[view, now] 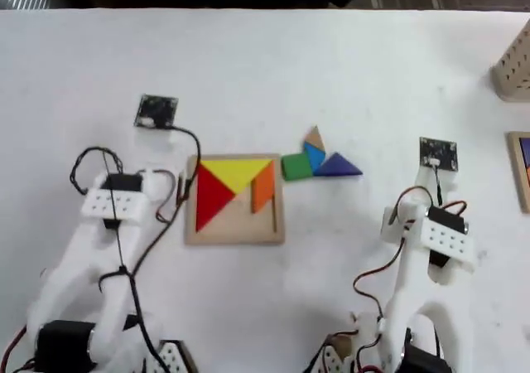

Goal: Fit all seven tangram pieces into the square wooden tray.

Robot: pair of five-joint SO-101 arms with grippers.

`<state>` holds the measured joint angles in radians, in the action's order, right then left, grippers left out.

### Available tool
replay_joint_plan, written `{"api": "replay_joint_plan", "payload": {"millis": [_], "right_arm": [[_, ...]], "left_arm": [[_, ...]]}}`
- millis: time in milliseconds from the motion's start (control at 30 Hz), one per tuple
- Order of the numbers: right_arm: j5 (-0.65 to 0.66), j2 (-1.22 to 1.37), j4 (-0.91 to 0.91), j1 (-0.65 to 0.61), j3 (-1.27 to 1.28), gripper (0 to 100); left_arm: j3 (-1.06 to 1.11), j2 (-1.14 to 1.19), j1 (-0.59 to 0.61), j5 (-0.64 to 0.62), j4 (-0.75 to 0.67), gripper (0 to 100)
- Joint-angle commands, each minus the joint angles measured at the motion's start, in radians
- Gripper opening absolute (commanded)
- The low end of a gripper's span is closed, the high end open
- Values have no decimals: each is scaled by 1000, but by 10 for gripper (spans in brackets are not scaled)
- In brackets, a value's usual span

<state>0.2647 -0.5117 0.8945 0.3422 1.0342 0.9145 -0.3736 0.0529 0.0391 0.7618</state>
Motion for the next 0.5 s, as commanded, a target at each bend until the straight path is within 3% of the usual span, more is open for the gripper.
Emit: {"api": "replay_joint_plan", "payload": {"millis": [0, 300, 467], "right_arm": [[18, -24, 19, -2, -40, 46], [14, -24, 84, -36, -133, 46], [-3, -24, 232, -157, -281, 92]], "left_arm": [[-20, -38, 44, -3, -28, 161], [-15, -38, 54, -58, -26, 211], [-12, -36, 59, -58, -26, 211]]}}
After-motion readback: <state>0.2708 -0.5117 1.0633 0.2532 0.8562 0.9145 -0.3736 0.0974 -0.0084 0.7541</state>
